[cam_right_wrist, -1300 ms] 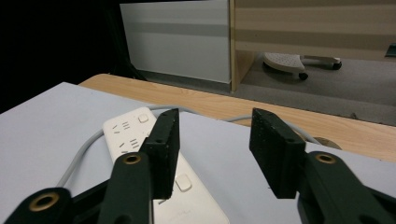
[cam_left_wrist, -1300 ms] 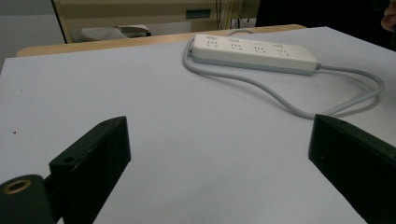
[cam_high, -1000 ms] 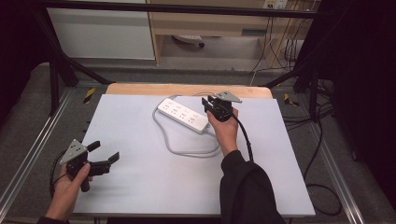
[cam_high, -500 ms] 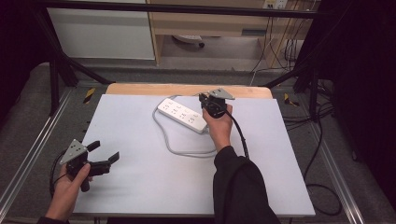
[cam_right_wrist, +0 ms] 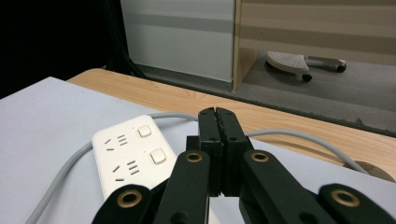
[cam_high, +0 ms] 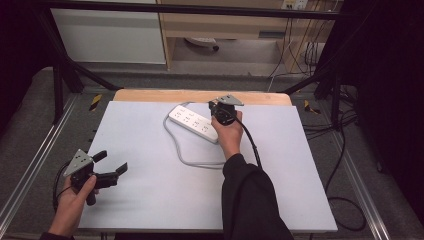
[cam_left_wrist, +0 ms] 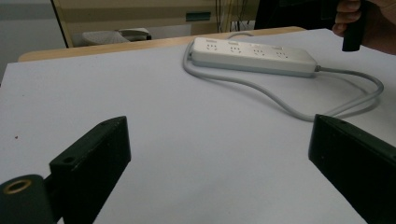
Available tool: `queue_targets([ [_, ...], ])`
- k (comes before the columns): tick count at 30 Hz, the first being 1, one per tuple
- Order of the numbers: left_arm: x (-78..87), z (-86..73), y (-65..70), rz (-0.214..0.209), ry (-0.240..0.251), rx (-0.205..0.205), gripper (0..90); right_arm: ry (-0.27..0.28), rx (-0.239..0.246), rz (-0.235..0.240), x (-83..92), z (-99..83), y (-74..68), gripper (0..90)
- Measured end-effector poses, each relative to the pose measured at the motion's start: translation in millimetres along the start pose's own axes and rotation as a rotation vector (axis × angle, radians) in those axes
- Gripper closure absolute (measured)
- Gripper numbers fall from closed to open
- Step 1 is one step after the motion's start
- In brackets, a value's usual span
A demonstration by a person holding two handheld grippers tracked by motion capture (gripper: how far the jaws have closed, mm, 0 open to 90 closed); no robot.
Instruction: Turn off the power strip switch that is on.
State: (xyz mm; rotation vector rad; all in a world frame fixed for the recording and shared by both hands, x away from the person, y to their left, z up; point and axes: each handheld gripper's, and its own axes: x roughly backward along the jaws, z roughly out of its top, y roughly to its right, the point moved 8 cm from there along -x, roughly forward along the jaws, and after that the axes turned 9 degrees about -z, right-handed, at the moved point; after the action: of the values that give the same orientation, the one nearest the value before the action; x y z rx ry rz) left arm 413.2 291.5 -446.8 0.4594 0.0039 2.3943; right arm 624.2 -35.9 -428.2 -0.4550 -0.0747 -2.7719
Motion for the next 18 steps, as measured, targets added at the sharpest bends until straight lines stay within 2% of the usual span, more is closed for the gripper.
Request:
queue_targets([
  [8,-0.6,0.7,1.1,0.002,-0.003,-0.017,5.7,-0.022,-0.011,0.007,-11.3,-1.3,-5.1,90.0],
  [18,-0.4,1.1,1.5,-0.004,0.000,-0.014,5.7,-0.052,-0.013,0.005,-21.5,-8.5,-9.6,90.0],
])
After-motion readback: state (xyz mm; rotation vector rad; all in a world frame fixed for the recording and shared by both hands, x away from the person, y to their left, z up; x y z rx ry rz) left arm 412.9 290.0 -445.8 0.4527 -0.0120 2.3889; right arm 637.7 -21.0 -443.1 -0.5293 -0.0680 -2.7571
